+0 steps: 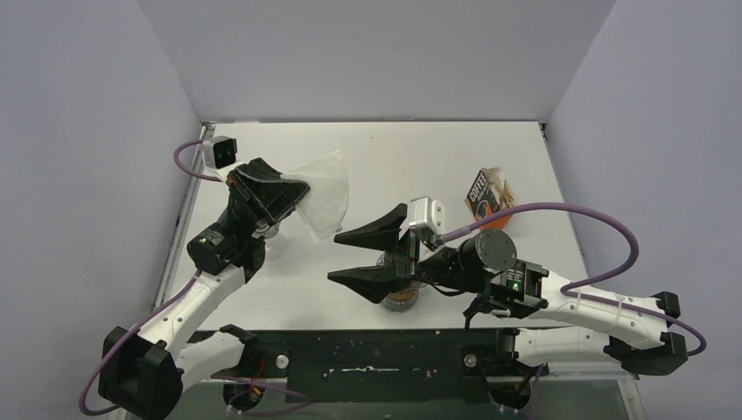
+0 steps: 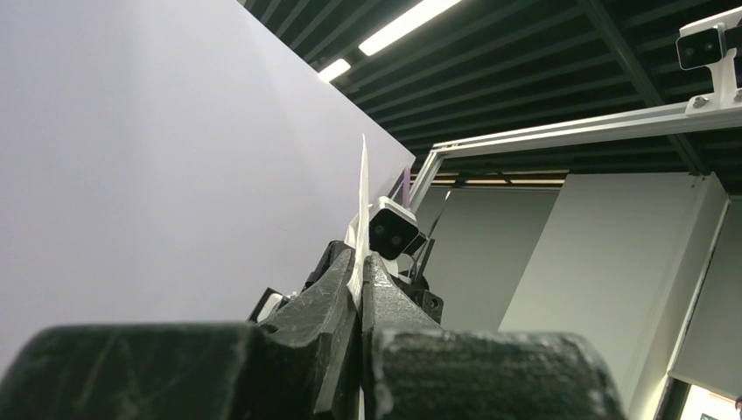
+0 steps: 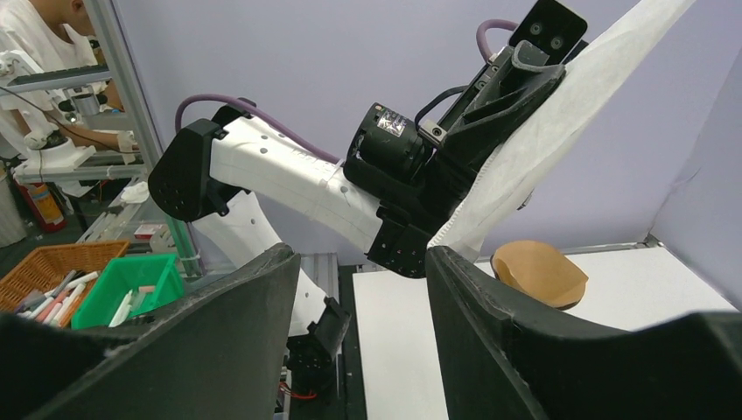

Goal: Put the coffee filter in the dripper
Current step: Place the coffee filter in the coffee dripper.

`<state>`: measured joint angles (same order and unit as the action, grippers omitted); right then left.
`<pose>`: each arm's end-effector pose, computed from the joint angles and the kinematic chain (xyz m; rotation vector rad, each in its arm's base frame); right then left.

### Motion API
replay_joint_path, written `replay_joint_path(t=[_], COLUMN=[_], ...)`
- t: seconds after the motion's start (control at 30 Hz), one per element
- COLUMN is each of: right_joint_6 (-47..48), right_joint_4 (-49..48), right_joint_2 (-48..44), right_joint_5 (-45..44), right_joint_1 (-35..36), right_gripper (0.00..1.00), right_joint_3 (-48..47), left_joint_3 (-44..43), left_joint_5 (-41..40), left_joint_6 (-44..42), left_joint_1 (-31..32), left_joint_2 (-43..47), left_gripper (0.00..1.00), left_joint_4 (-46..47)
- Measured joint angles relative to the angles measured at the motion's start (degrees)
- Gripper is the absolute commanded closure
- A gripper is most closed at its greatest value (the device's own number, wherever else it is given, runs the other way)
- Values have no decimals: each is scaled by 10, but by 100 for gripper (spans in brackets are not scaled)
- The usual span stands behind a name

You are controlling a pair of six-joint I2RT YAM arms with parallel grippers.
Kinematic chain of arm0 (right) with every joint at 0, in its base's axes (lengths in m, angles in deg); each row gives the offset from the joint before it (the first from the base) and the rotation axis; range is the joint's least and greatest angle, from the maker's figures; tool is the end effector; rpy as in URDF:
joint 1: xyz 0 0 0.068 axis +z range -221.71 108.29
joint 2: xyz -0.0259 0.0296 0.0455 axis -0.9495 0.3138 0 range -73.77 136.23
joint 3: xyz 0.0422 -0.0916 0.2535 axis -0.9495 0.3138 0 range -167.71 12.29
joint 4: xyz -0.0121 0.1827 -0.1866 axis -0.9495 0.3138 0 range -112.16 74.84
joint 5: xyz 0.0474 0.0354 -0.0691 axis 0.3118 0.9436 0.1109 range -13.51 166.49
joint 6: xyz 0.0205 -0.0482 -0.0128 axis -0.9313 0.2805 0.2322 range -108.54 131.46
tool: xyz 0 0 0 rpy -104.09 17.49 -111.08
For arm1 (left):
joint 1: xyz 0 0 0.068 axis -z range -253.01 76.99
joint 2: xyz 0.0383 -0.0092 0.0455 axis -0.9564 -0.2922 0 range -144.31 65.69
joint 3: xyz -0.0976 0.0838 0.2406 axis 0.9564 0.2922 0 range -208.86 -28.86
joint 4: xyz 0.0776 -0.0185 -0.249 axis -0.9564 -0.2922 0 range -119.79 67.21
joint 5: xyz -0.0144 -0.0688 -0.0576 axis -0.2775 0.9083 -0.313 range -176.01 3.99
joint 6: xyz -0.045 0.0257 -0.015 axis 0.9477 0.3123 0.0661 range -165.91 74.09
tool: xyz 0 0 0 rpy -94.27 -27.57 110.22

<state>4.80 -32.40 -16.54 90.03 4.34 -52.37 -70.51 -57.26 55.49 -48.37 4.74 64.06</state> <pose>0.0439 0.2114 0.4597 -0.9725 1.0096 1.3739 0.1593 -0.0919 0.4171 0.1878 0.7606 -2.2100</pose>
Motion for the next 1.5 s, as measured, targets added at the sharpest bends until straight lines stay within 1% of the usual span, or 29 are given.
replay_joint_path(t=[0.47, 1.13, 1.5], right_joint_6=[10, 17, 23], right_joint_4=[-6, -40, -66], right_joint_2=[4, 6, 9], right_joint_5=[-16, -41, -70], right_joint_1=[0, 0, 0], right_gripper=[43, 43, 44], right_joint_3=[0, 0, 0], left_joint_3=[-10, -13, -13], left_joint_5=[14, 32, 66], left_joint_6=[7, 12, -16], left_joint_1=[0, 1, 4], left_joint_2=[0, 0, 5], left_gripper=[100, 100, 100], left_joint_4=[0, 0, 0])
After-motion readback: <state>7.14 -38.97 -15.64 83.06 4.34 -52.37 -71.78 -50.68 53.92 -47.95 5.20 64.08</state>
